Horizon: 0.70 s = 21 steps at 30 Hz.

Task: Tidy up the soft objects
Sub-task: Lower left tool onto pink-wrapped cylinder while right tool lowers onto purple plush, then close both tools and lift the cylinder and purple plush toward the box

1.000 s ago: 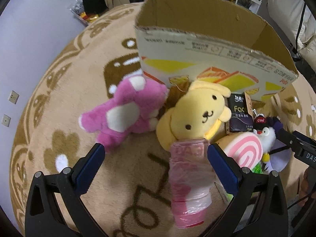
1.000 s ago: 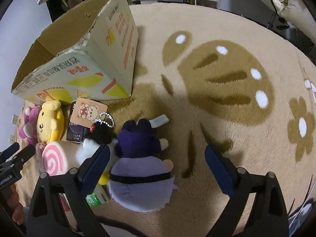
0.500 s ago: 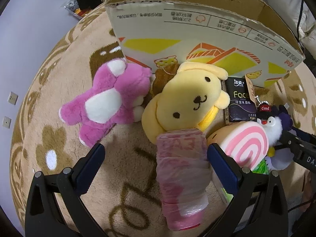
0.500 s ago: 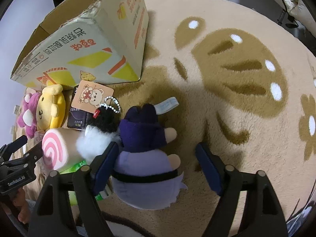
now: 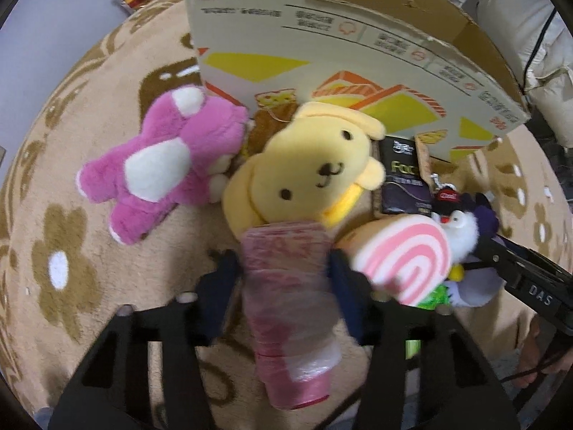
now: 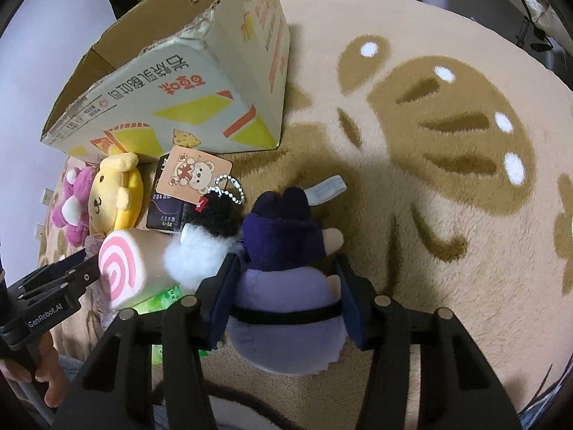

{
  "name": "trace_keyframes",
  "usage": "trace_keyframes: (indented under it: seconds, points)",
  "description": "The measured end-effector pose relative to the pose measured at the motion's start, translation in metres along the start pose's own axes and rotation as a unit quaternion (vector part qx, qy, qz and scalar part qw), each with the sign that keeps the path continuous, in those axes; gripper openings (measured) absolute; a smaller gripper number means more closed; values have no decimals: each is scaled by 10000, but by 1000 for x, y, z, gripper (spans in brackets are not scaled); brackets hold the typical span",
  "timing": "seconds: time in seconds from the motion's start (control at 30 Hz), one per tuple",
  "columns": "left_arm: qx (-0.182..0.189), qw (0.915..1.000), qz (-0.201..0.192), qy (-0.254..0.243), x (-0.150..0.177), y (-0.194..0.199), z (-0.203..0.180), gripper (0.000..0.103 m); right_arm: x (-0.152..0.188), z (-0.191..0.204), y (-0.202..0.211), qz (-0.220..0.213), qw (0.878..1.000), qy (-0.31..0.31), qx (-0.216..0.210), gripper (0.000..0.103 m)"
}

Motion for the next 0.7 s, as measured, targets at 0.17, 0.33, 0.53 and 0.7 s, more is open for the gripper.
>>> trace_keyframes:
  seconds: [0.17,0.33,0.53,0.7]
  points:
    - [-41,10000,-87,9,4,9,-6,44,2,1,18,-168,9998,-10,-125,55]
    - [-197,9994,-268,-35,6,23,-11,44,4,9,39,-435,9984,112,-329,55]
    - [-395,9977,-529,-162,12,42,-16,44,6,22,64,-845,9948,340,-459,55]
    - [-699,9938,-835,-227,18,61,-20,44,11,19,81,-1101,9917,434,-497,55]
Point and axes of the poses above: each gripper's, at about its wrist camera, not at the fingertips, and y roughly against the way its jaws point, z to its left, x to its underside, the point moved 1 cm from there along -y, roughly the way its jaws point, and after that the axes turned 9 degrees about -y, right-handed, at the moved point
